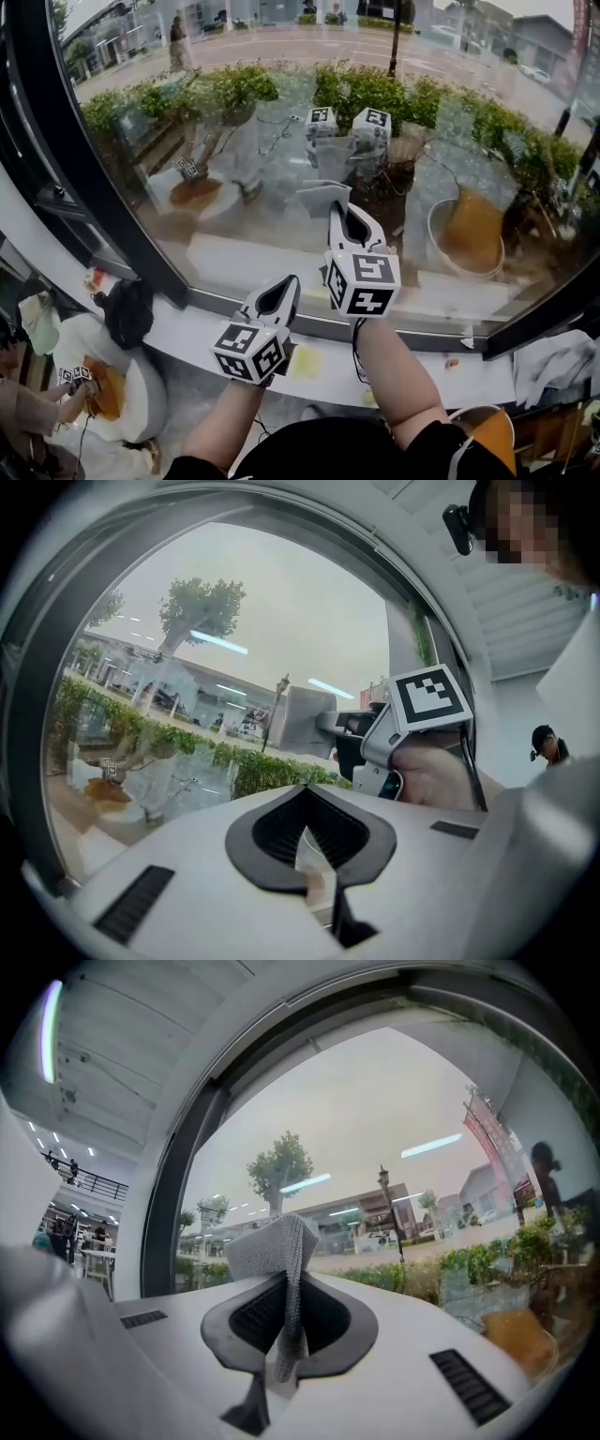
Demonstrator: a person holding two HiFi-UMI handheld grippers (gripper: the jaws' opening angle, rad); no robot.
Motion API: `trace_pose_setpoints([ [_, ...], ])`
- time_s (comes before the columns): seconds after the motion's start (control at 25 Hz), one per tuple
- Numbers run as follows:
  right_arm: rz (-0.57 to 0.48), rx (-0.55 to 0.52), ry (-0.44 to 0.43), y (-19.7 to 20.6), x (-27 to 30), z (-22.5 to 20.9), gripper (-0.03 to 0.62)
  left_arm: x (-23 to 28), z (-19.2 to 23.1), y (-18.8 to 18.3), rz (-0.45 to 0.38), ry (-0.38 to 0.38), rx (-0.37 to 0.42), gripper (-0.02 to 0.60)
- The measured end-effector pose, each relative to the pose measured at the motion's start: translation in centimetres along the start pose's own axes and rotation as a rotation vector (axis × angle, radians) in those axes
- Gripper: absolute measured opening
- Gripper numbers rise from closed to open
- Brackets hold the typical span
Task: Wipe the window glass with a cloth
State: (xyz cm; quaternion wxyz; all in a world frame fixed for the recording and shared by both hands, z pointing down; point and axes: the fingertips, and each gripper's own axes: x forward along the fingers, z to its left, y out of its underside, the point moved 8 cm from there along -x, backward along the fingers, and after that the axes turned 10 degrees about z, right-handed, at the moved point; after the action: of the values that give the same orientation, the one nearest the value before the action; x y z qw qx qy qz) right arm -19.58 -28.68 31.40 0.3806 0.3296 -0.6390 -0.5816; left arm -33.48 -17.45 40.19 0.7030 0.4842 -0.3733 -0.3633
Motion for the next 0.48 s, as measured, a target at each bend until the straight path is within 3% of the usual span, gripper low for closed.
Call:
trace_pose_setpoints([
  [0.48, -0.052, -0.007, 0.087, -3.9, -2.3, -3.9, 0.04, 3.1, -2.8, -2.3, -0.024, 0.102, 0.043, 0.008],
])
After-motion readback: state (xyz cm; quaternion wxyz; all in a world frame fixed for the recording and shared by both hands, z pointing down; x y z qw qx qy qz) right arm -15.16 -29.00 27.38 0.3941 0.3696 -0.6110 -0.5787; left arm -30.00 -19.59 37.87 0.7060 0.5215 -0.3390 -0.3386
